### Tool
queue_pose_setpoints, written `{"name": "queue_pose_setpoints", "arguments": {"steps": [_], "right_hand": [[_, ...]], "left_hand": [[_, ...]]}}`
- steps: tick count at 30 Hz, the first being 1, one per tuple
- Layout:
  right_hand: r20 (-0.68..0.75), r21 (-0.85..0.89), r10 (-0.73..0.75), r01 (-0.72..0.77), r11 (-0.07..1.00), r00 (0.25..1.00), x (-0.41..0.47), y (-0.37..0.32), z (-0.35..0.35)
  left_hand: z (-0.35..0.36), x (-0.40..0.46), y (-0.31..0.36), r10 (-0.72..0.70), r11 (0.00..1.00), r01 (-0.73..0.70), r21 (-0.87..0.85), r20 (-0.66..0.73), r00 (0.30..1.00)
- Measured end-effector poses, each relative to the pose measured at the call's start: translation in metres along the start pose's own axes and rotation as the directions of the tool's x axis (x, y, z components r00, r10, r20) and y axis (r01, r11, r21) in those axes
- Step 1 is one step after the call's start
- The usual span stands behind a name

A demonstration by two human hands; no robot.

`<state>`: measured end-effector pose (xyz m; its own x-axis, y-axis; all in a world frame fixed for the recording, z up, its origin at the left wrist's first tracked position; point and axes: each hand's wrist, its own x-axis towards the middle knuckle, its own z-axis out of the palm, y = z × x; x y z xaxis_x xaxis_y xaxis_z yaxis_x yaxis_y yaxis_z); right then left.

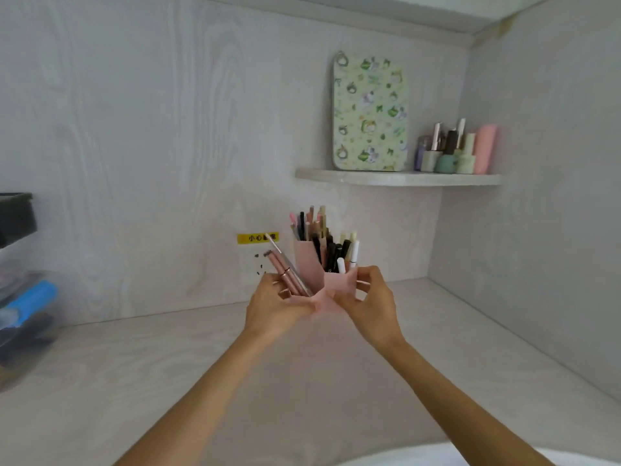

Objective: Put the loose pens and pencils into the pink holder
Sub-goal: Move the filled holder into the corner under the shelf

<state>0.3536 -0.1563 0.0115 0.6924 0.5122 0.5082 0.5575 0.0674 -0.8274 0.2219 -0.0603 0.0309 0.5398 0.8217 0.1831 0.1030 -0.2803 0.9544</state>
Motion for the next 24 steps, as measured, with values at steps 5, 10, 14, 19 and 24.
{"name": "queue_pose_setpoints", "arguments": {"steps": [5, 10, 14, 19, 24], "right_hand": [[-0.173, -0.065, 0.046, -0.058, 0.996, 0.984, 0.020, 0.027, -0.068], [-0.320, -0.099, 0.154, -0.195, 0.976, 0.935, 0.041, 0.055, -0.102], [-0.344, -0.201, 0.171, -0.250, 0.947, 0.923, 0.047, 0.078, -0.114], [-0.331, -0.294, 0.195, -0.297, 0.908, 0.923, 0.045, 0.104, -0.122], [-0.298, -0.397, 0.156, -0.271, 0.877, 0.942, 0.052, 0.104, -0.131]], "left_hand": [[0.077, 0.030, 0.036, 0.075, 0.995, -0.061, -0.075, 0.190, 0.979], [0.145, 0.051, 0.048, 0.159, 0.986, -0.131, -0.106, 0.322, 0.933], [0.178, 0.061, 0.039, 0.144, 0.987, -0.101, -0.122, 0.418, 0.897], [0.197, 0.077, 0.023, 0.181, 0.983, -0.132, -0.131, 0.509, 0.842], [0.205, 0.082, -0.003, 0.140, 0.990, -0.124, -0.066, 0.424, 0.895]]}}
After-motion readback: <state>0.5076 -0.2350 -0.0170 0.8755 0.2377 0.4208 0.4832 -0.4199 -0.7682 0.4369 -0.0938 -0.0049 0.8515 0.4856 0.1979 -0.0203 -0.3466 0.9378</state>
